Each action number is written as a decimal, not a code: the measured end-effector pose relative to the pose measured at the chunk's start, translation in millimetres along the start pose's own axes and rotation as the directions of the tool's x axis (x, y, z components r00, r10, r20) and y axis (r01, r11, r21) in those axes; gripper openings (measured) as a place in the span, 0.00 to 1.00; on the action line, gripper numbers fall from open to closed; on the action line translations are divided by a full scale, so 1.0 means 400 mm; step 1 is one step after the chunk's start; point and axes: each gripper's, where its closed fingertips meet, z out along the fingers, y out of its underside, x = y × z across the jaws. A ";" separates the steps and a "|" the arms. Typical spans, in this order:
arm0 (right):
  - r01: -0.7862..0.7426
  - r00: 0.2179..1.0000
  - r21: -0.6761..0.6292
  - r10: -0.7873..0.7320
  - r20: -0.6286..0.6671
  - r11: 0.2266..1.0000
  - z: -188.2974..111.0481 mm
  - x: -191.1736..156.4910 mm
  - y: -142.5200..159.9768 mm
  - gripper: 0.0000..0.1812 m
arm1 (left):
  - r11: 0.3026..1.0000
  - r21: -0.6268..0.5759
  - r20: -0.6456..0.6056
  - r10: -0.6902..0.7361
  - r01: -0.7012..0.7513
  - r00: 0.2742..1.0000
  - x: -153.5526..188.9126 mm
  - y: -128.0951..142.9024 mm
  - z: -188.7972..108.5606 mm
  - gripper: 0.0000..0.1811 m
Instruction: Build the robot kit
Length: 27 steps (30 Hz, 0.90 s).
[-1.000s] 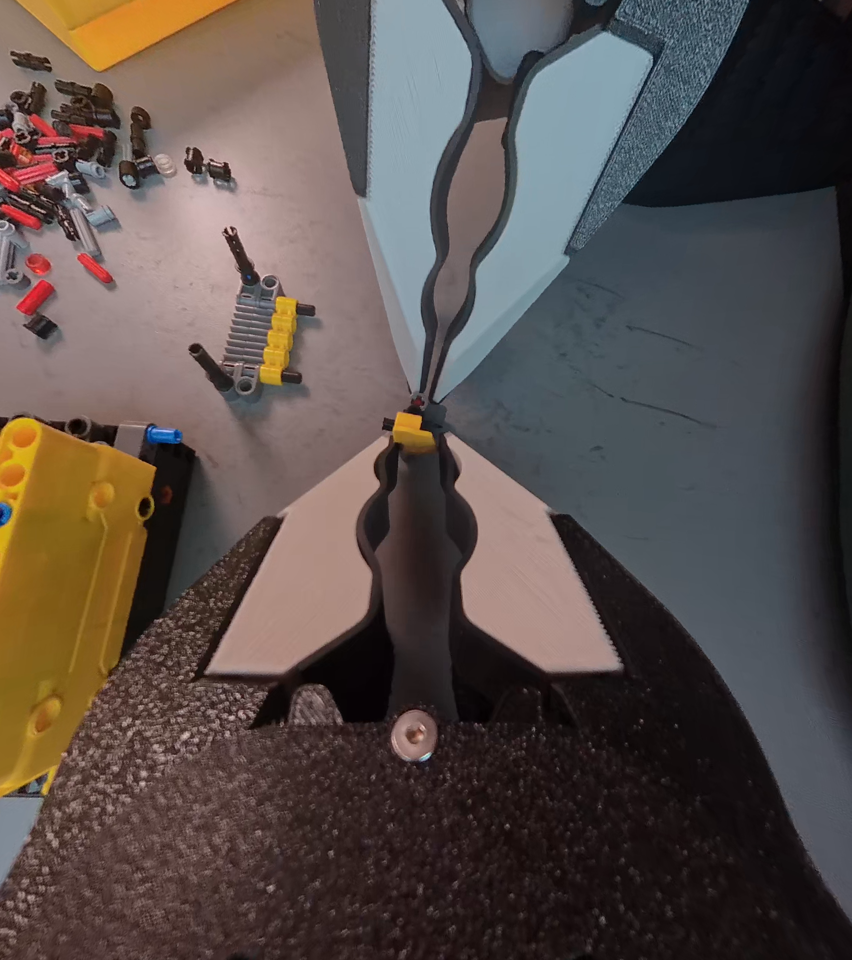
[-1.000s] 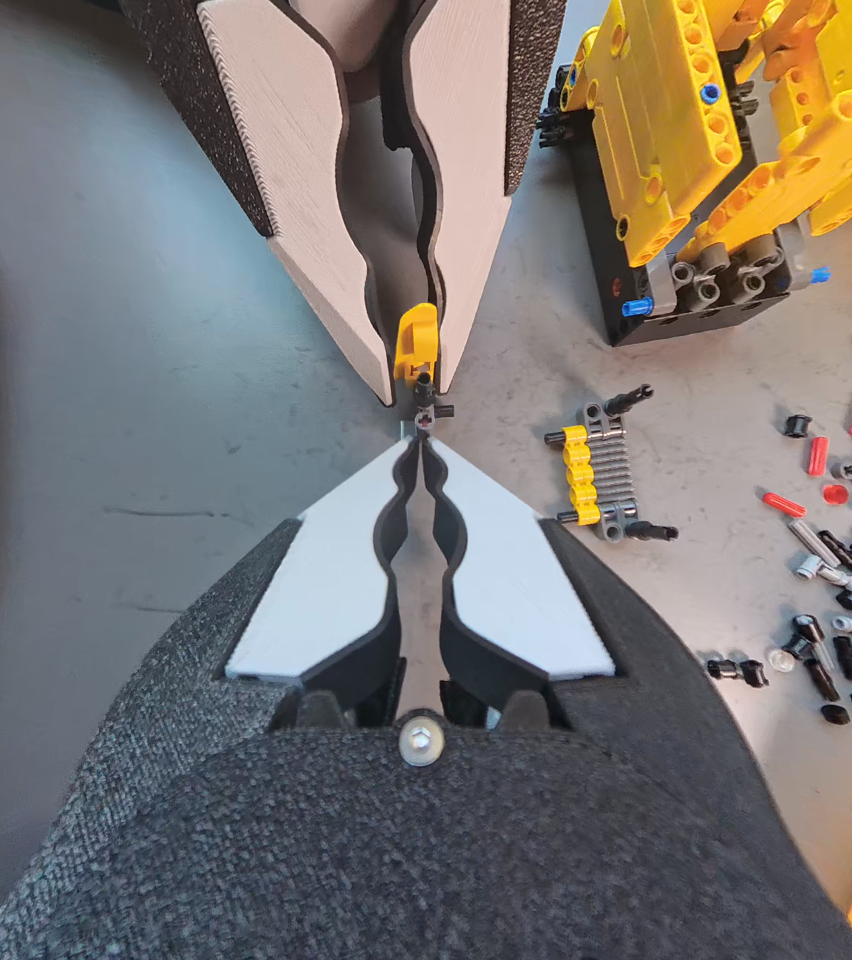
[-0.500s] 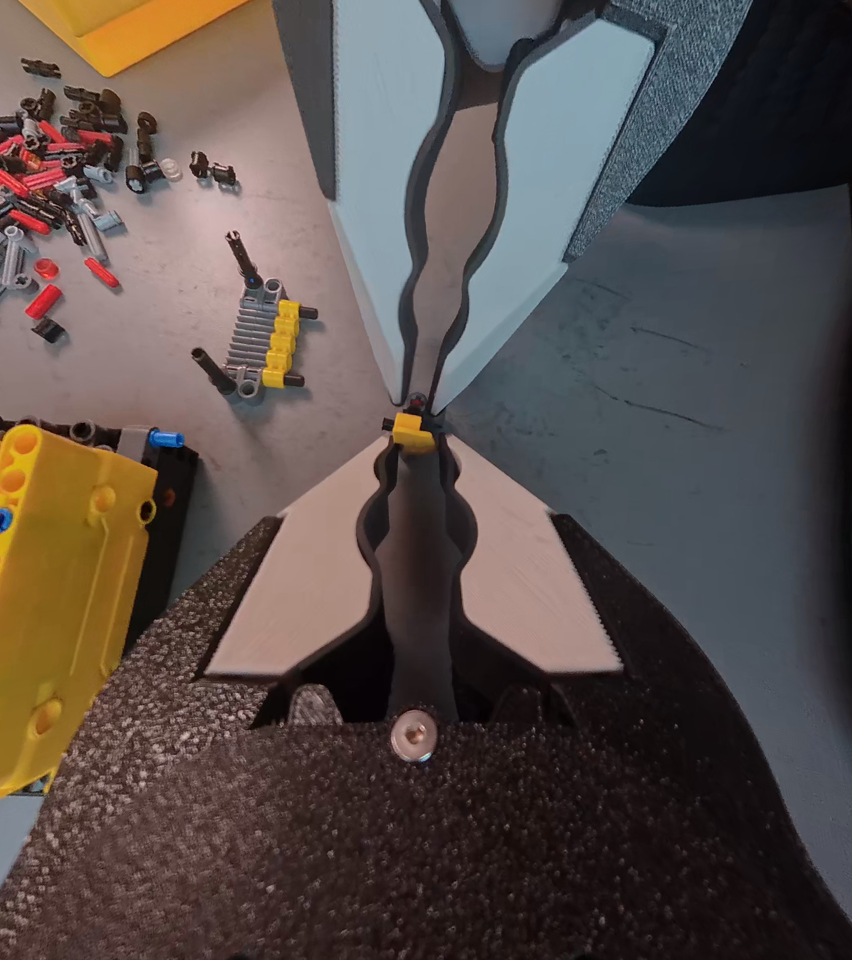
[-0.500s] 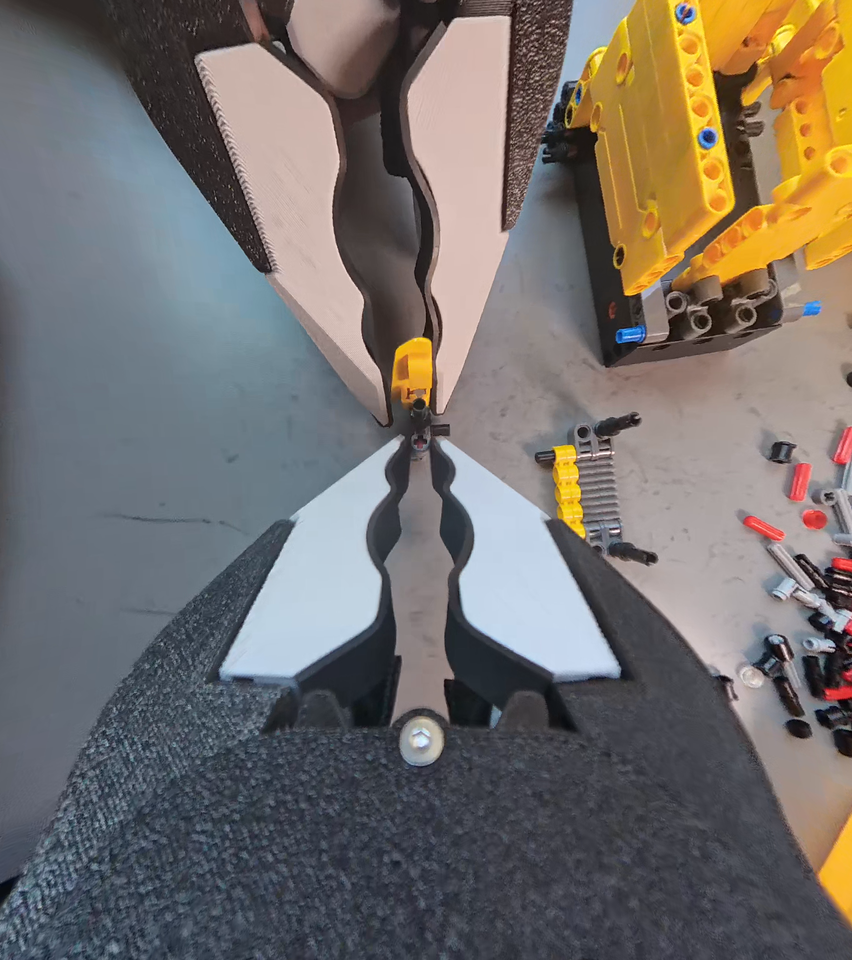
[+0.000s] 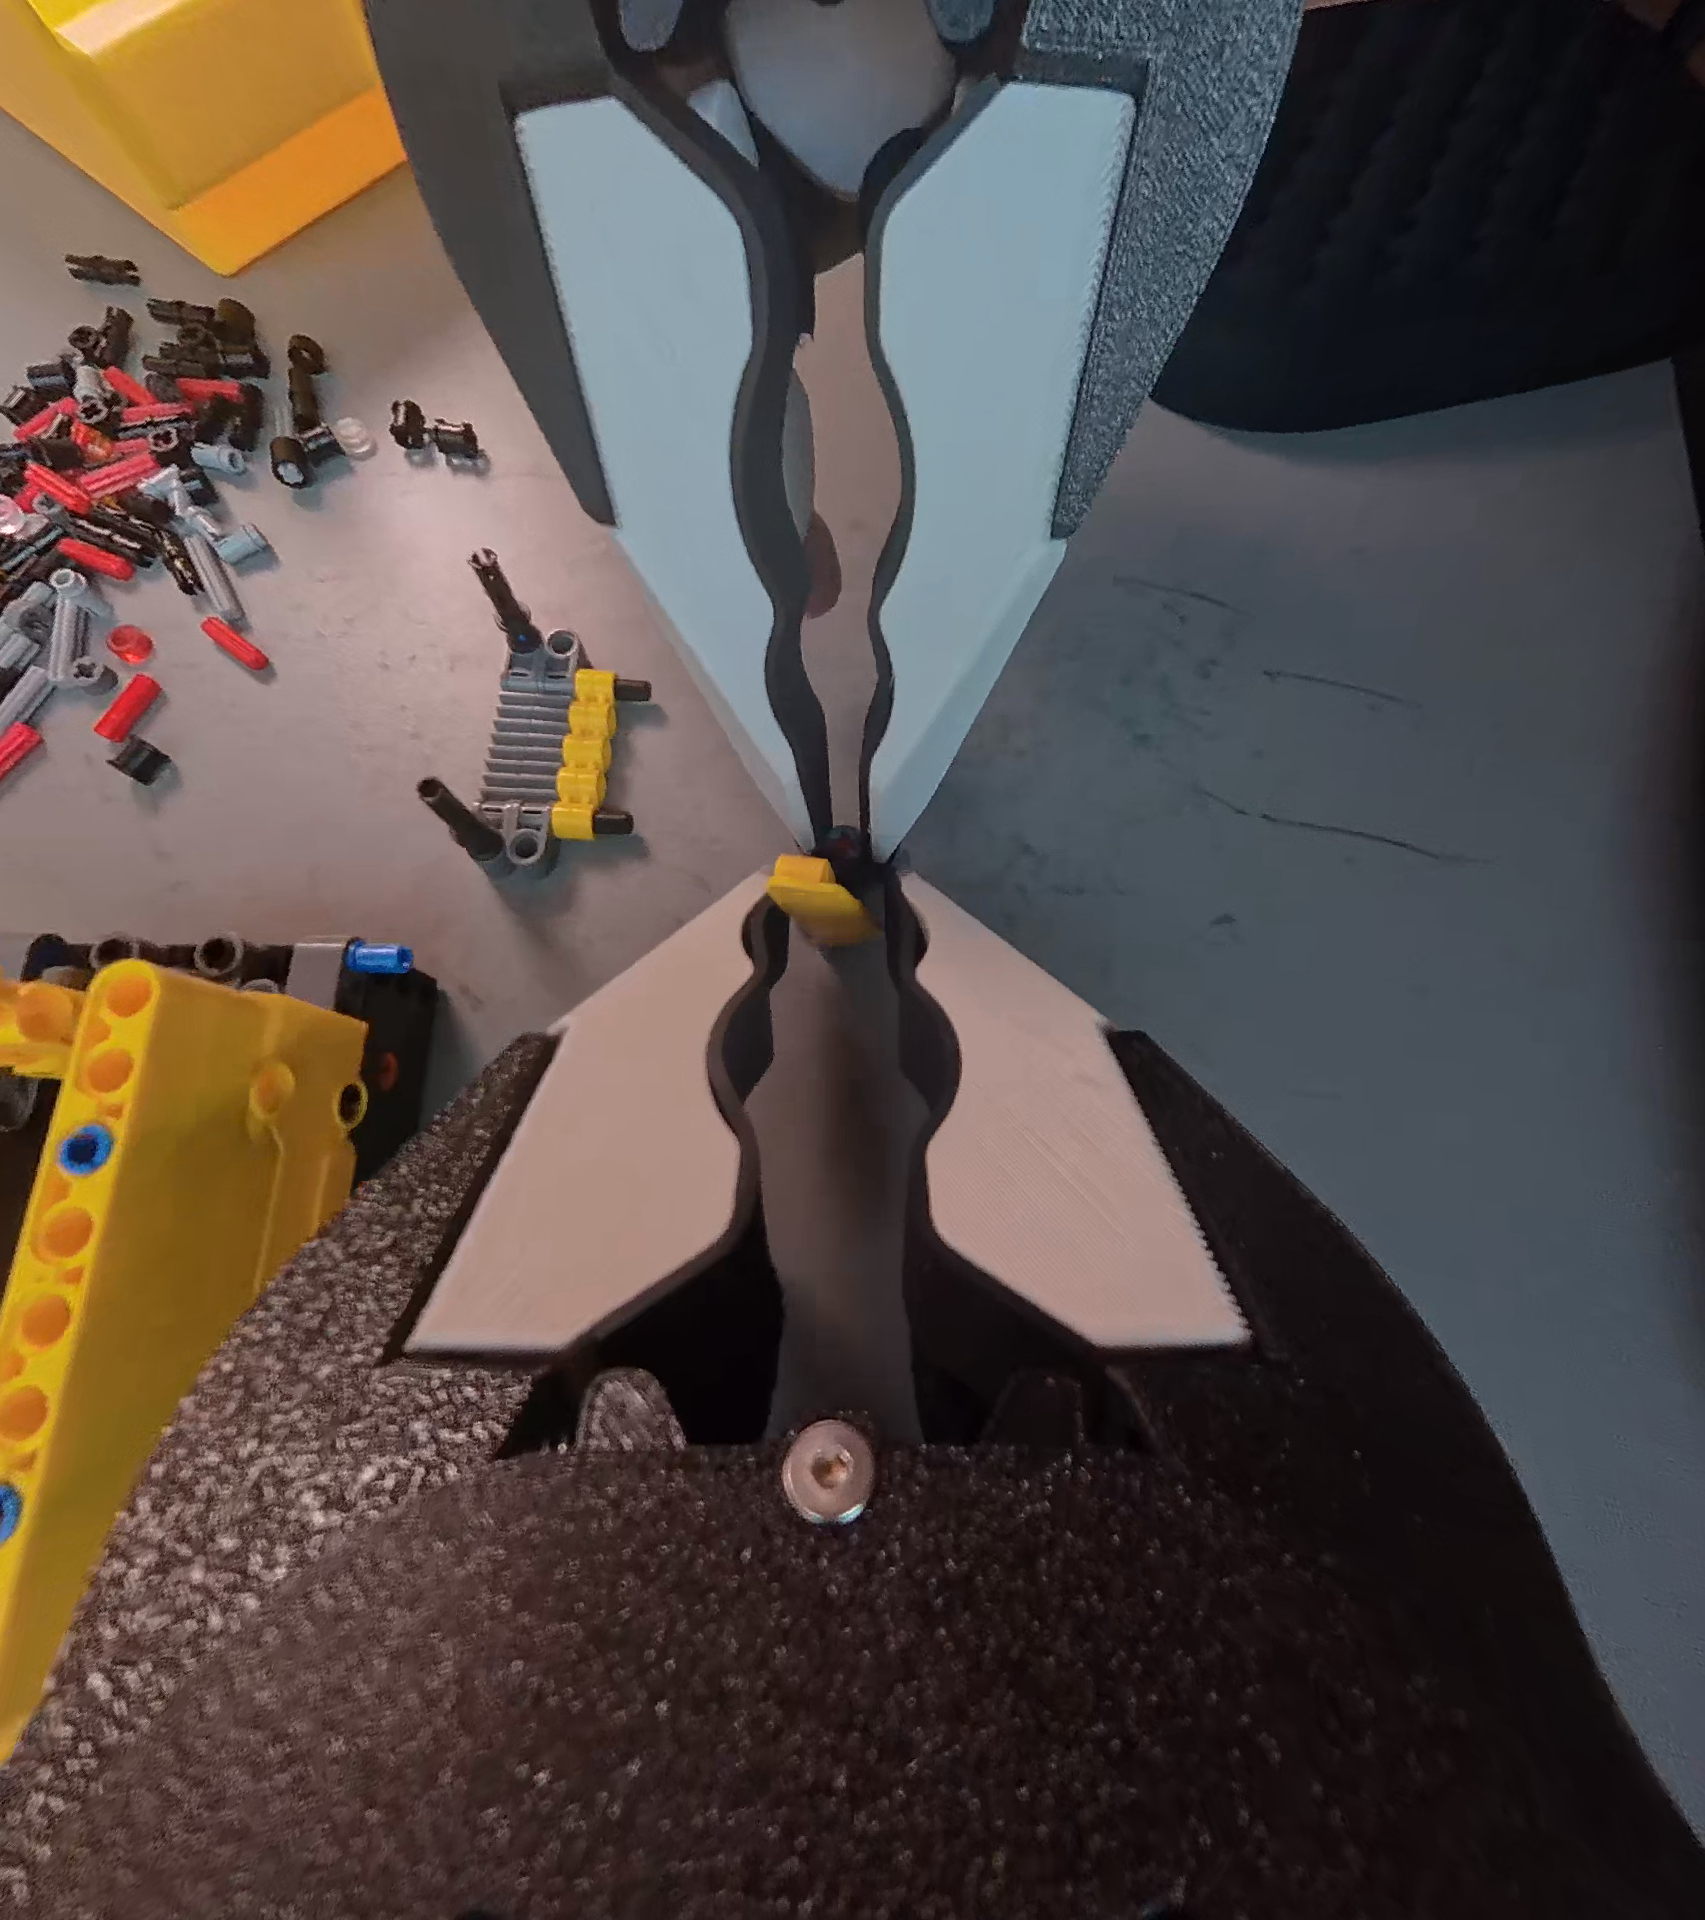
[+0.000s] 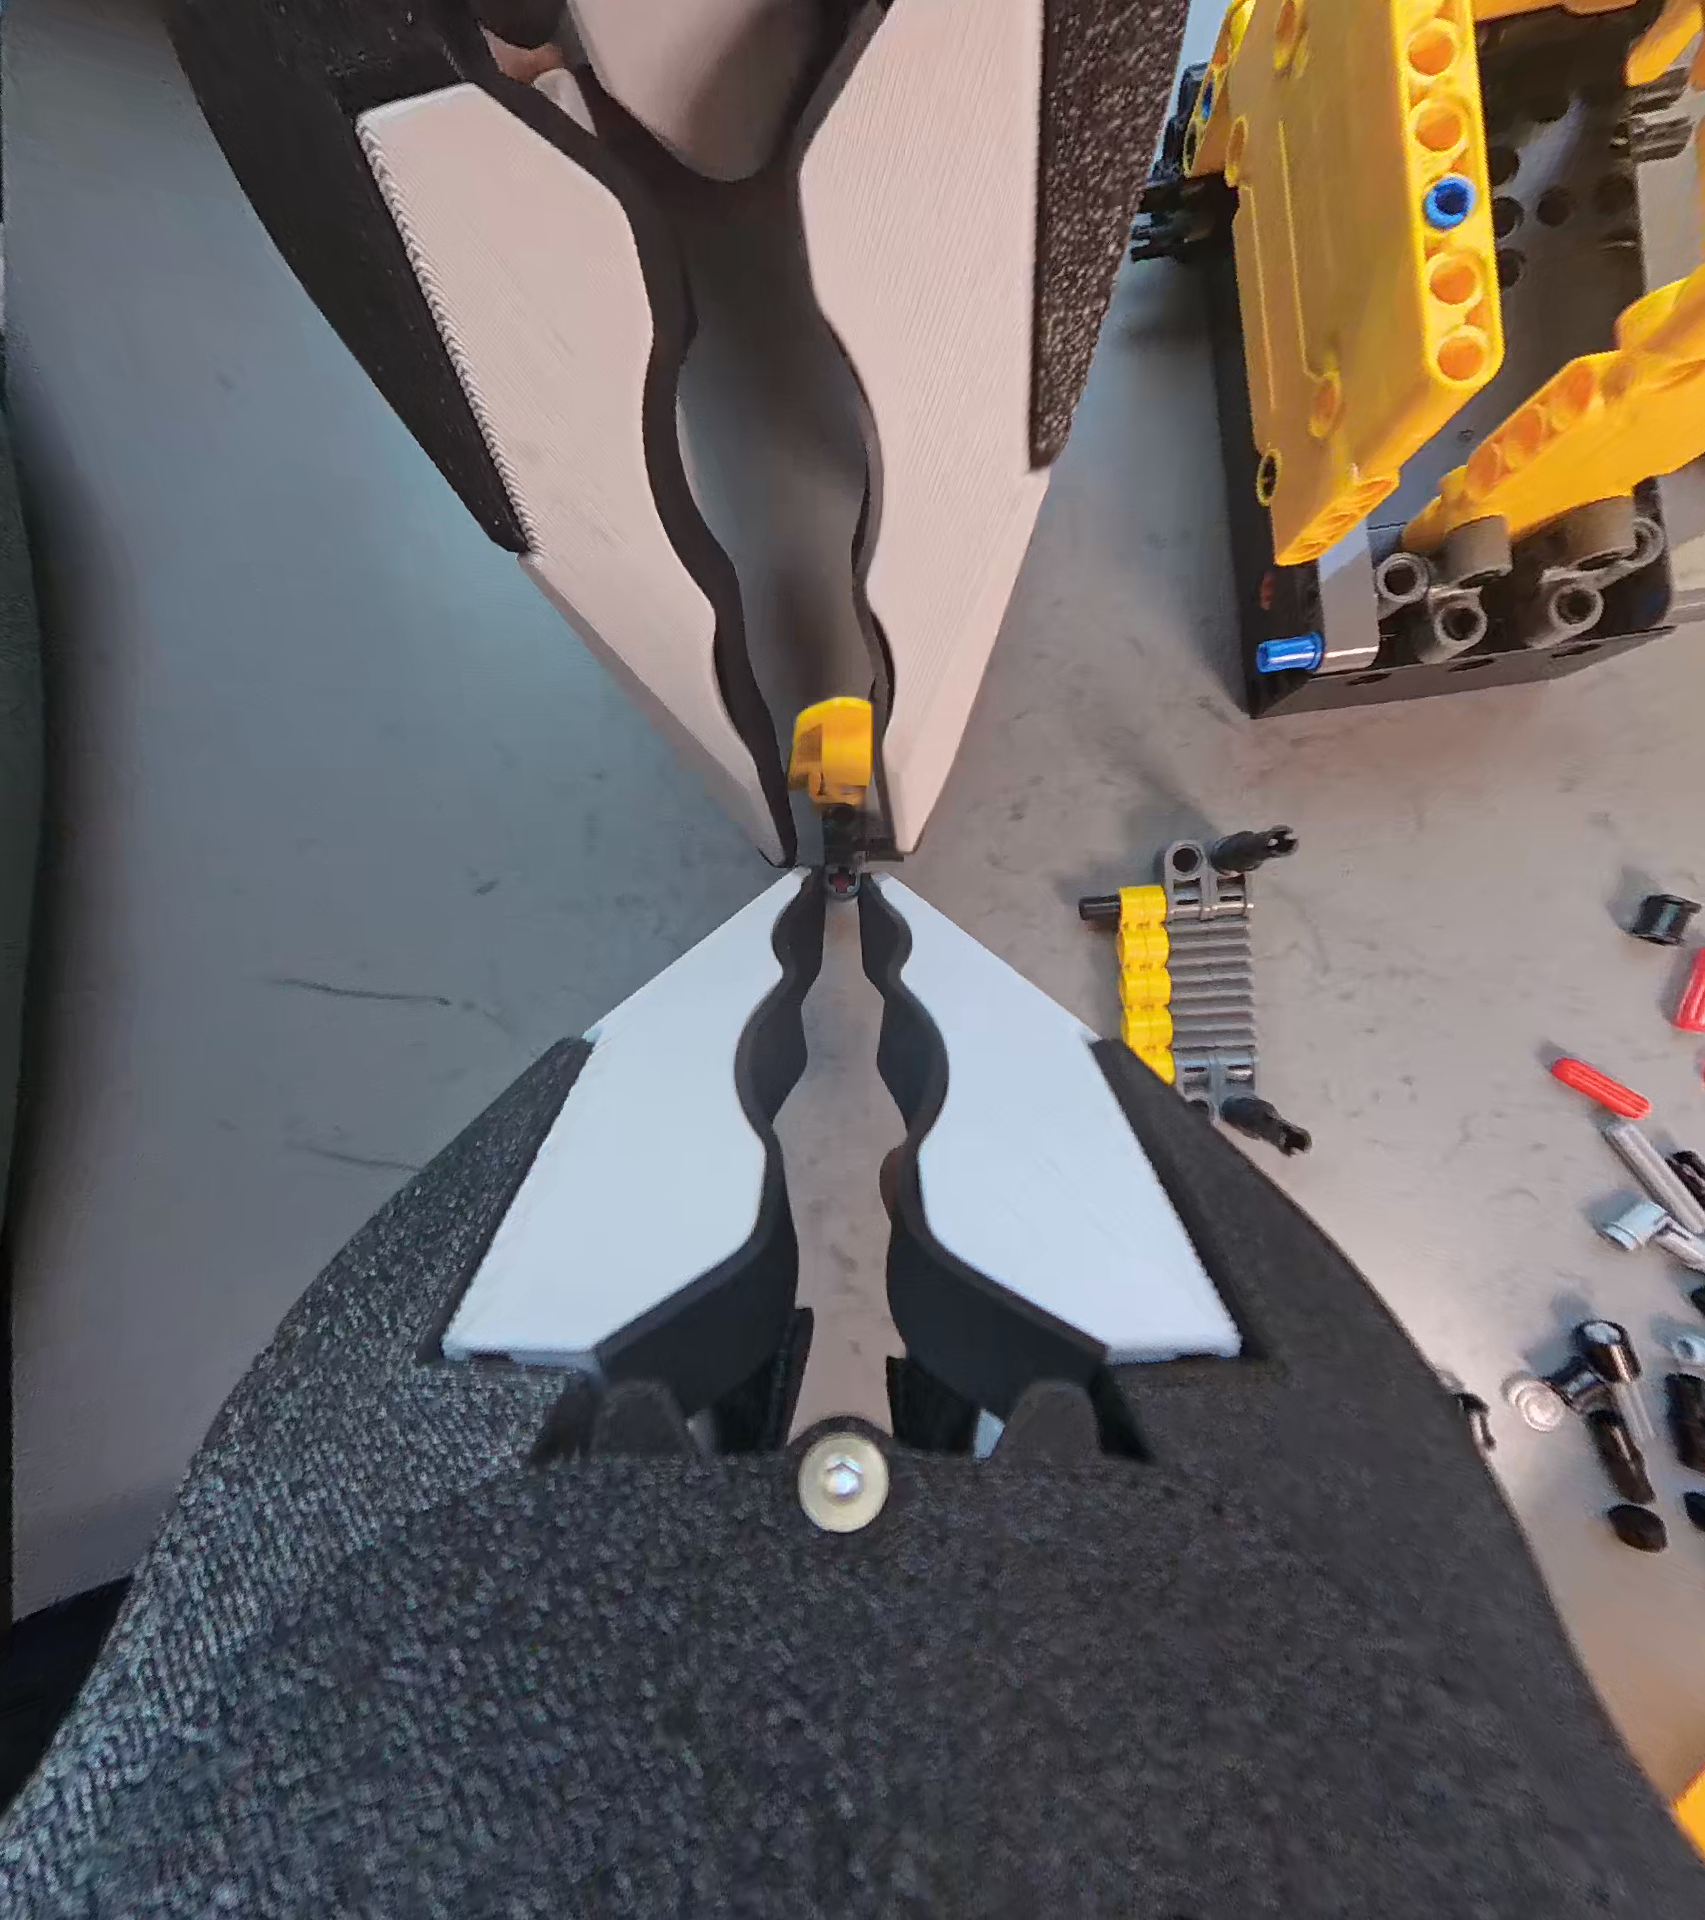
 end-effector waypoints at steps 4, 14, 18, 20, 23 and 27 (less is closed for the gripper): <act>0.031 0.999 -0.013 -0.032 -0.019 0.999 -0.004 -0.002 0.008 0.03 | 0.999 -0.029 -0.009 0.041 -0.041 0.999 0.010 -0.012 0.008 0.07; 0.068 0.996 -0.041 -0.070 -0.052 0.997 -0.002 -0.002 0.012 0.03 | 0.997 -0.076 -0.017 0.029 -0.030 0.999 0.012 -0.009 0.011 0.07; 0.072 0.997 -0.043 -0.074 -0.035 0.996 0.004 -0.002 0.013 0.03 | 0.996 -0.079 -0.017 0.028 -0.029 0.999 0.011 -0.002 0.014 0.07; 0.066 0.997 -0.036 -0.067 -0.027 0.997 0.005 -0.002 0.014 0.03 | 0.997 -0.076 -0.014 0.031 -0.032 0.999 0.012 -0.002 0.014 0.07; 0.054 0.998 -0.020 -0.055 -0.020 0.998 0.005 -0.002 0.014 0.03 | 0.997 -0.074 -0.034 0.013 -0.016 0.999 0.012 -0.001 0.015 0.07; 0.084 0.994 0.000 -0.084 -0.068 0.996 0.003 0.000 0.011 0.04 | 0.998 -0.052 -0.035 0.017 -0.019 0.999 0.012 -0.001 0.013 0.07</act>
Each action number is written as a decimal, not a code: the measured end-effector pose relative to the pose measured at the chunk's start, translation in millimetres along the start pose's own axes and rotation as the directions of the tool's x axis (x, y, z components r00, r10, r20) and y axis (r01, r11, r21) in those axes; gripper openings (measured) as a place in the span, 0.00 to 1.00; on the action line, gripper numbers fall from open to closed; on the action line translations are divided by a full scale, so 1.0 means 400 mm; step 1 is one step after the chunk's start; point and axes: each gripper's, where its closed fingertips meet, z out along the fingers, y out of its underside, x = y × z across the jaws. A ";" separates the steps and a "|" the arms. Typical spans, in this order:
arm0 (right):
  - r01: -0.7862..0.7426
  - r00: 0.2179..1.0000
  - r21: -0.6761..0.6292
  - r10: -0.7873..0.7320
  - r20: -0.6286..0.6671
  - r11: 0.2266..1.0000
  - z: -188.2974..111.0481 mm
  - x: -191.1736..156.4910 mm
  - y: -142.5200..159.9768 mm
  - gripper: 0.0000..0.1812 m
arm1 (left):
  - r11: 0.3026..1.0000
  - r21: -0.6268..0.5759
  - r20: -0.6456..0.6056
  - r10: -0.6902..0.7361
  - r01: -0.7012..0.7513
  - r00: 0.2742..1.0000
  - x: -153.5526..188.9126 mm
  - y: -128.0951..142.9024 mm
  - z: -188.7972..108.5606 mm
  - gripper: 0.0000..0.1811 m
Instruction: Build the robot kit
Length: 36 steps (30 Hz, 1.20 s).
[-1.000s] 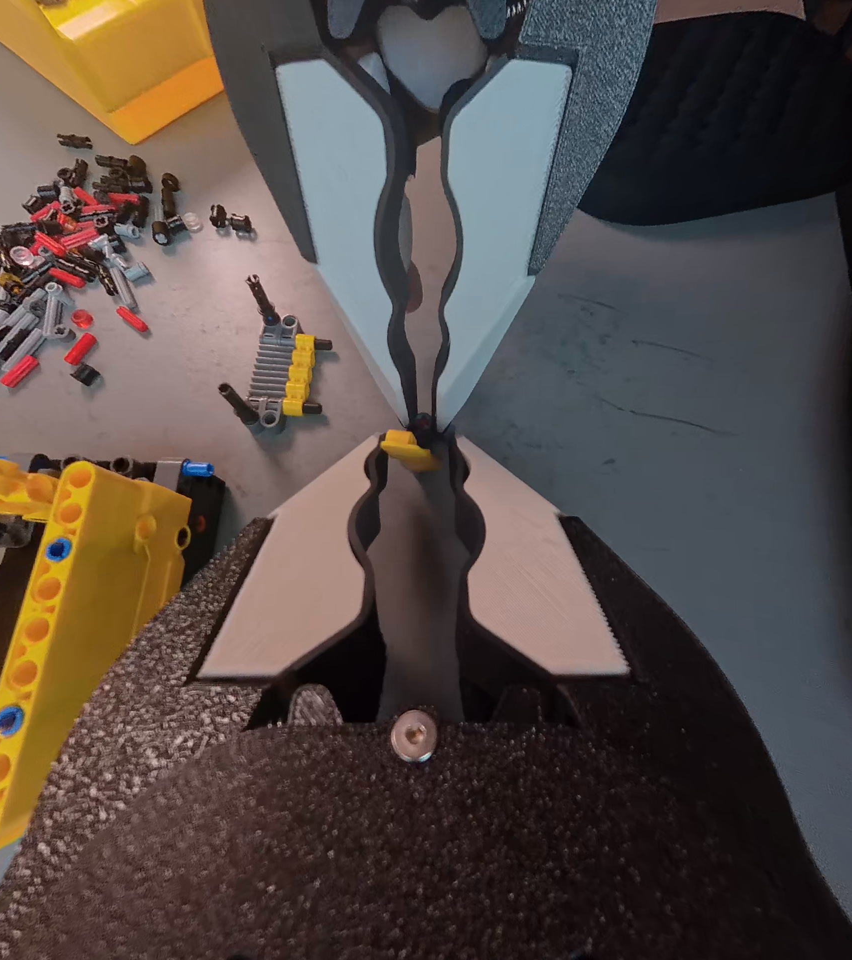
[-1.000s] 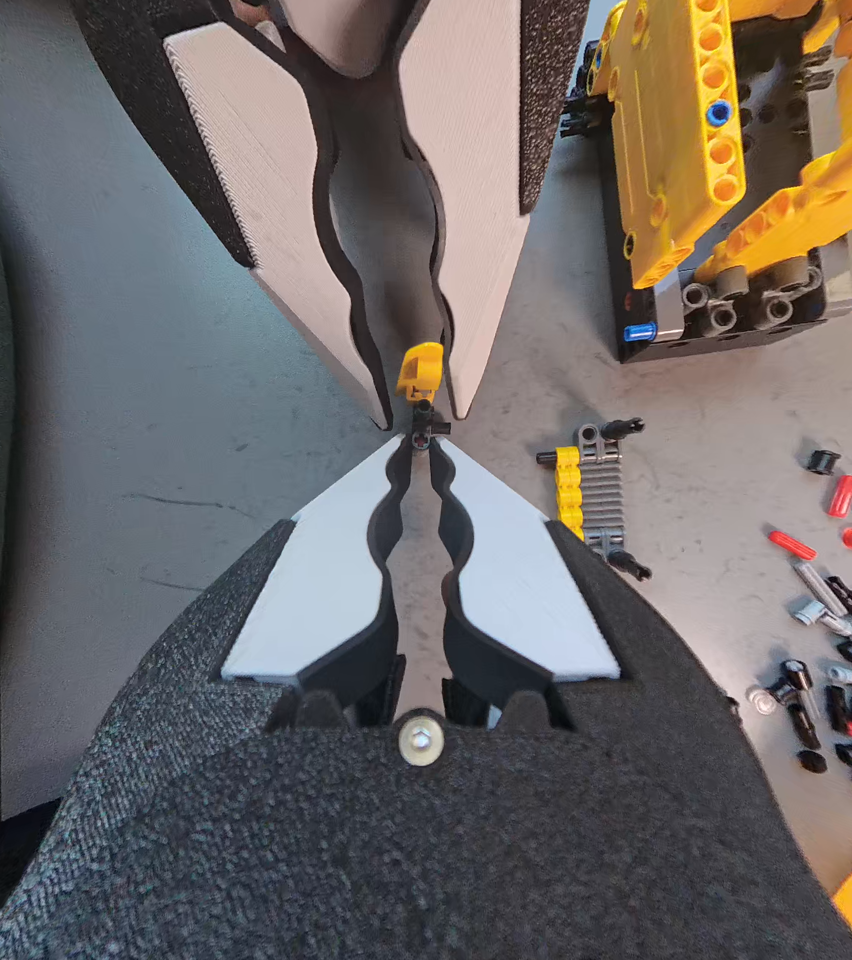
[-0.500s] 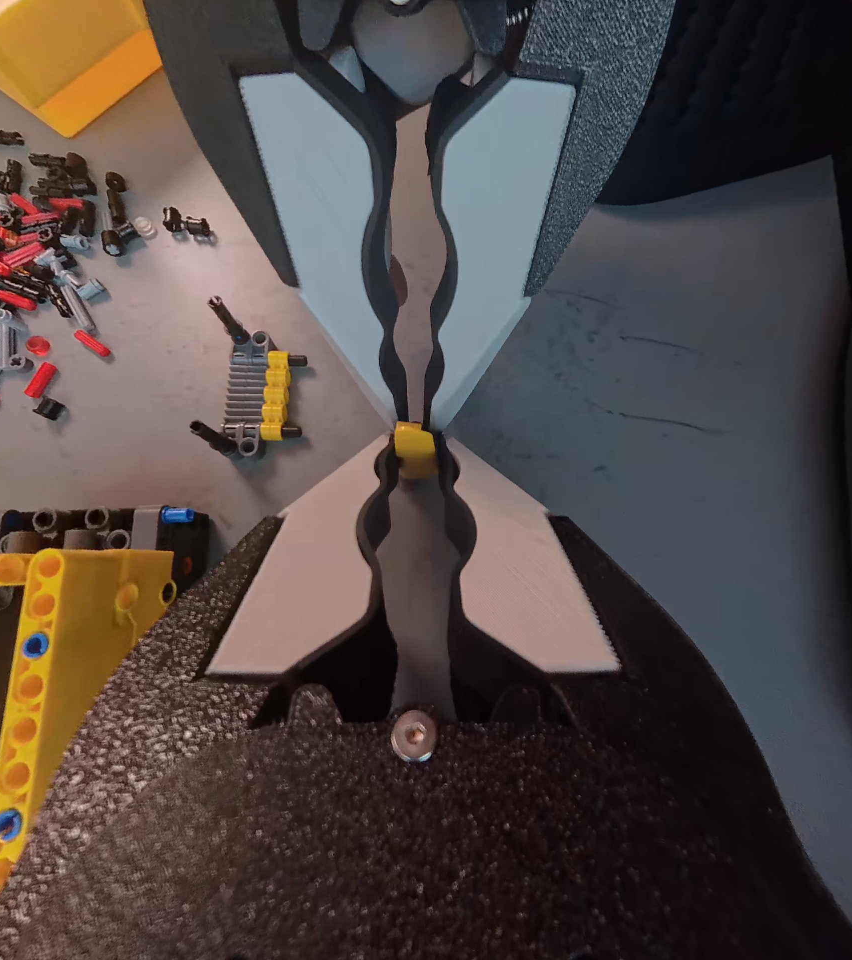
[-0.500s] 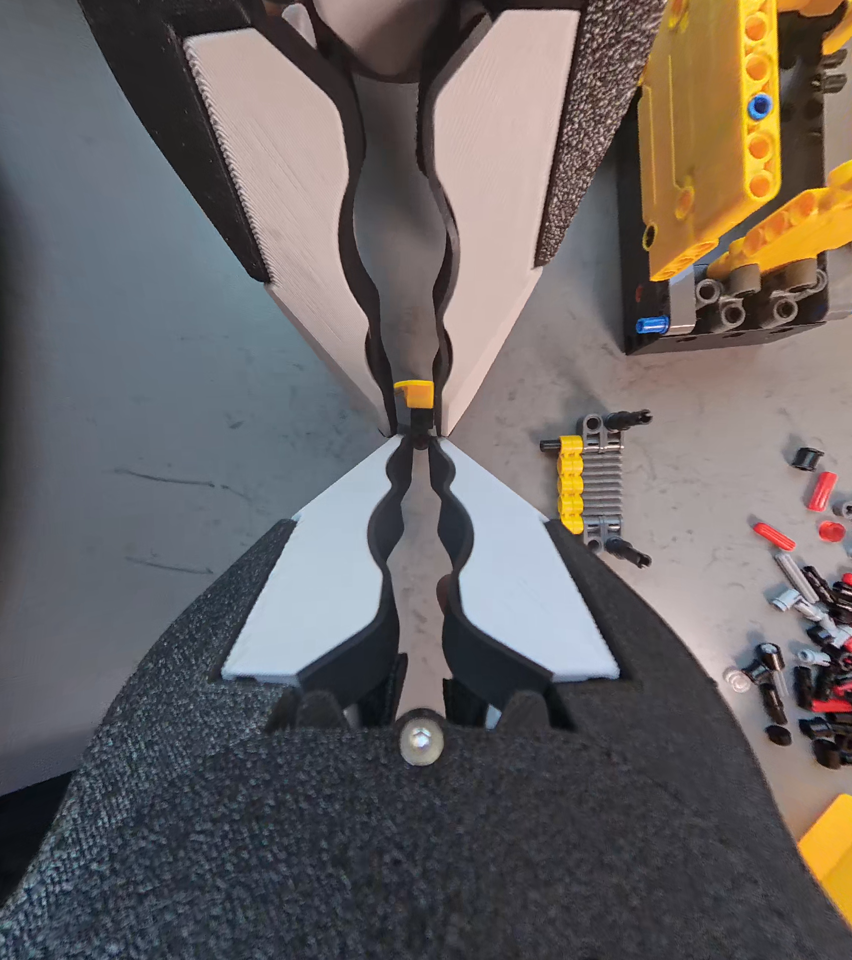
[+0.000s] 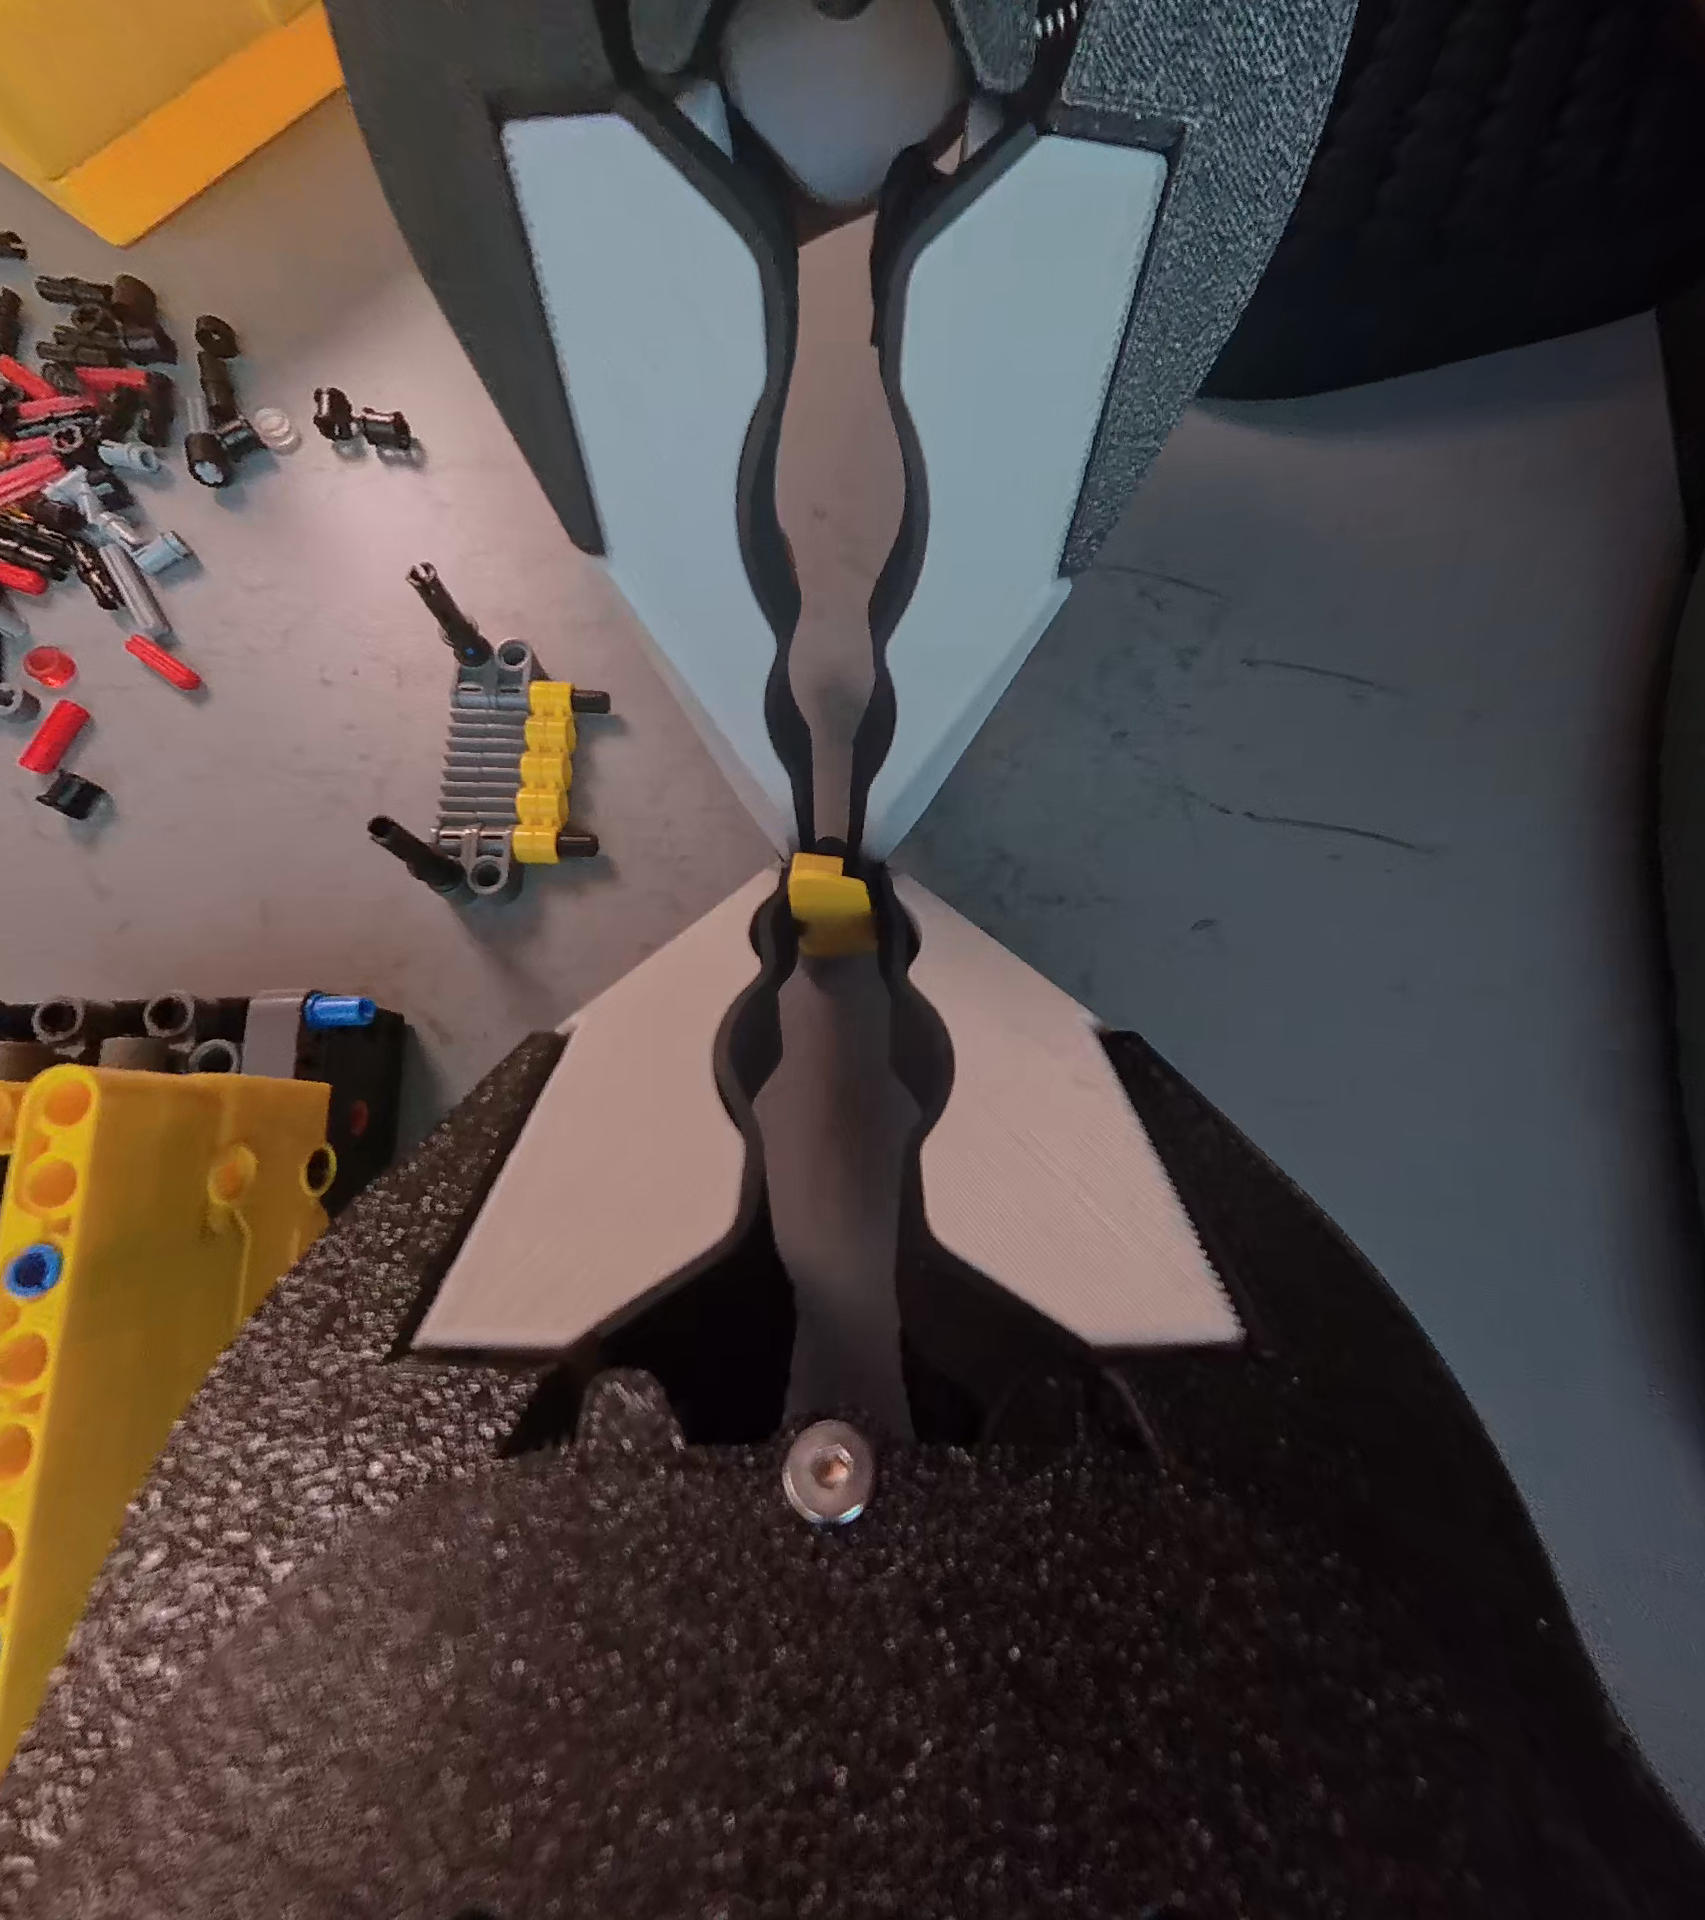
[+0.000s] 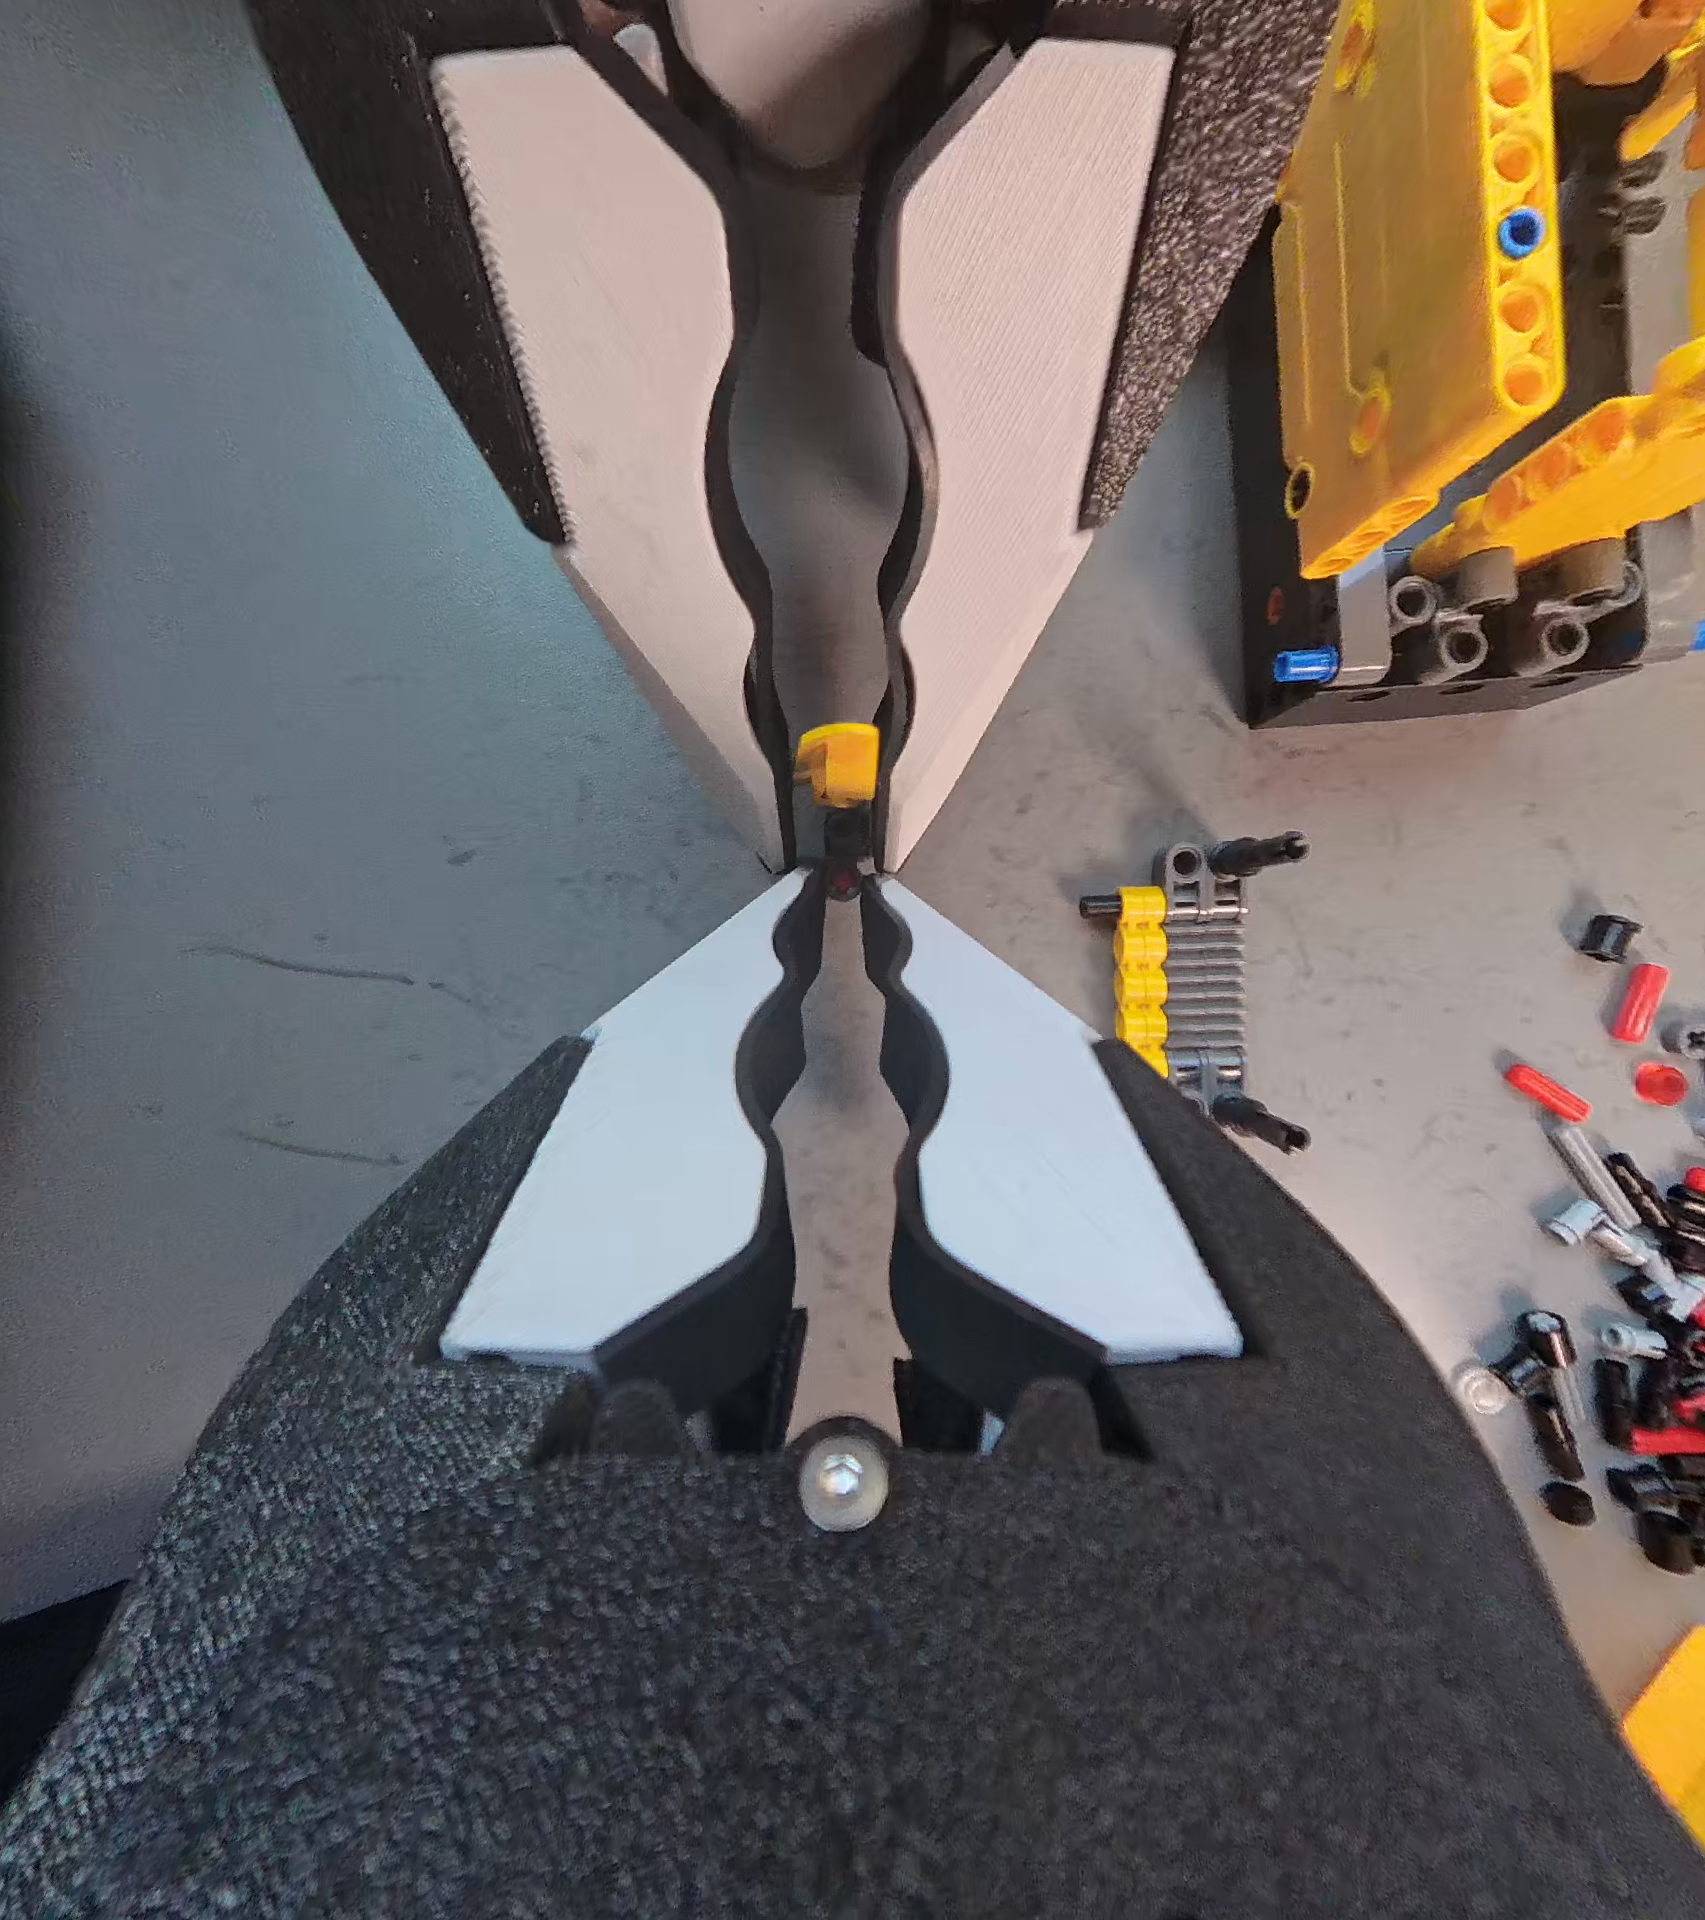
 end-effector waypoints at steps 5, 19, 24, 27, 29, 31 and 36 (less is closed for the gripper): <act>-0.073 0.996 0.241 0.083 -0.031 0.968 -0.060 -0.001 -0.033 0.11 | 0.990 0.138 -0.011 -0.040 0.041 0.999 -0.016 -0.014 -0.038 0.07; -0.424 0.884 0.772 0.402 0.239 0.473 -0.239 0.042 -0.208 0.12 | 0.761 0.349 0.601 0.266 -0.547 0.754 -0.038 -0.200 -0.246 0.07; -0.397 0.898 0.791 0.375 0.230 0.465 -0.240 0.039 -0.210 0.10 | 0.731 0.226 0.667 0.366 -0.644 0.649 -0.033 -0.196 -0.242 0.07; -0.414 0.894 0.785 0.366 0.257 0.461 -0.233 0.034 -0.210 0.09 | 0.715 0.169 0.687 0.408 -0.678 0.601 -0.030 -0.191 -0.237 0.07; -0.380 0.909 0.800 0.348 0.229 0.464 -0.233 0.032 -0.211 0.09 | 0.706 0.150 0.692 0.425 -0.692 0.583 -0.029 -0.188 -0.238 0.07; -0.282 0.940 0.842 0.309 0.146 0.461 -0.242 0.031 -0.214 0.09 | 0.711 0.213 0.678 0.387 -0.670 0.626 -0.025 -0.193 -0.247 0.07; 0.103 0.937 0.872 0.247 -0.246 0.478 -0.303 0.049 -0.200 0.08 | 0.759 0.550 0.385 0.139 -0.347 0.913 -0.021 -0.195 -0.279 0.23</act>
